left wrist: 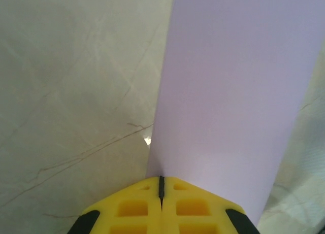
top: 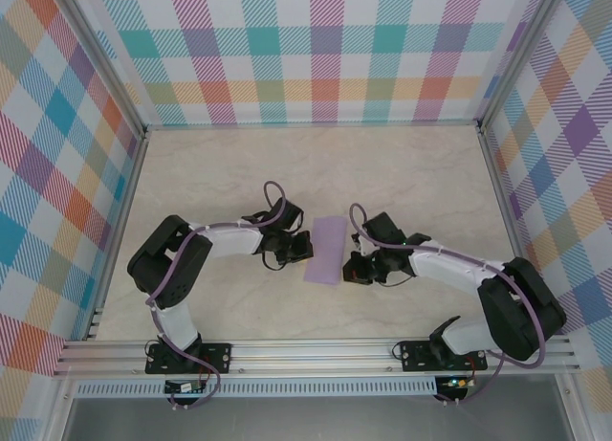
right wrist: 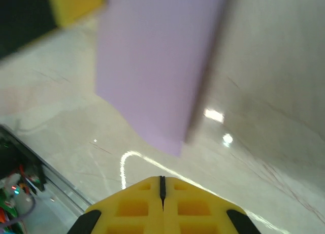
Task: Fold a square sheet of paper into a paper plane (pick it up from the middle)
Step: Fold the square sheet of paper in half at the center of the table.
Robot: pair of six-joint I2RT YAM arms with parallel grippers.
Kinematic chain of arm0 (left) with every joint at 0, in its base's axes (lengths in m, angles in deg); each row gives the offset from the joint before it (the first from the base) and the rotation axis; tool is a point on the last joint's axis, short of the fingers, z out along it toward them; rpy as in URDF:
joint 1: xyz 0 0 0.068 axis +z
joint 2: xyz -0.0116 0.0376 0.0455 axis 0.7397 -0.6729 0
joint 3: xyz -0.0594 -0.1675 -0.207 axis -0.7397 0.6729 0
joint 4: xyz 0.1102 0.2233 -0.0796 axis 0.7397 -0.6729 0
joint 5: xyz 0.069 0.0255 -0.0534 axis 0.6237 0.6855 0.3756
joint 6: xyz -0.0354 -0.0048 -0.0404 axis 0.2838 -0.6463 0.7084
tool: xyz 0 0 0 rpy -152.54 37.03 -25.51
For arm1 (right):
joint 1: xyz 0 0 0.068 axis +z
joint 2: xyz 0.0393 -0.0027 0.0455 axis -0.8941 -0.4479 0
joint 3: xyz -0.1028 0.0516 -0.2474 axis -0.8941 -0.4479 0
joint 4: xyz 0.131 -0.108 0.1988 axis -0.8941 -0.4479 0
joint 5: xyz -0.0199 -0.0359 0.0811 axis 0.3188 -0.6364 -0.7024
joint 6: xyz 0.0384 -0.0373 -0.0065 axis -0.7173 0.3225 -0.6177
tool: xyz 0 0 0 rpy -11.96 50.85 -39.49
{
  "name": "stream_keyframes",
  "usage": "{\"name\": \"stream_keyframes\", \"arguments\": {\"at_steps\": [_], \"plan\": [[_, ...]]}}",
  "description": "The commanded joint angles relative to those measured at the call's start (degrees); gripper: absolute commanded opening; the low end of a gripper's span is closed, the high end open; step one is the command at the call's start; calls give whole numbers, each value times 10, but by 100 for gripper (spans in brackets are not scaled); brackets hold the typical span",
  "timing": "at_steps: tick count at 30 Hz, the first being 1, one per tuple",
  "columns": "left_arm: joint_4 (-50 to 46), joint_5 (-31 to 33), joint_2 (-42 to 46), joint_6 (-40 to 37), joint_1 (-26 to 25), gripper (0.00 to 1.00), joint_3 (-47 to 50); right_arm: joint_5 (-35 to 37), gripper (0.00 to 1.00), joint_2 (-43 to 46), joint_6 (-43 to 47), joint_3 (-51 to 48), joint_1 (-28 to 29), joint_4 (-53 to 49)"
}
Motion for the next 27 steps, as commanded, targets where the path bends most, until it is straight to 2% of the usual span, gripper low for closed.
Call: {"name": "stream_keyframes", "arguments": {"at_steps": [1,8,13,18,23,27], "plan": [[-181,96,-25,-124,22,0,1,37,4,-14,-20,58,3,-4],[-211,62,-1,-231,57,0,-64,25,4,-143,-20,152,2,57],[-209,24,25,-246,57,0,-82,5,3,-232,-14,216,2,90],[-194,16,72,-186,57,0,-70,-2,3,-281,-10,231,2,95],[-137,23,150,-71,53,0,-15,-3,3,-283,-6,211,-2,105],[-59,17,202,29,28,3,47,-28,3,-252,-12,189,-12,137]]}}
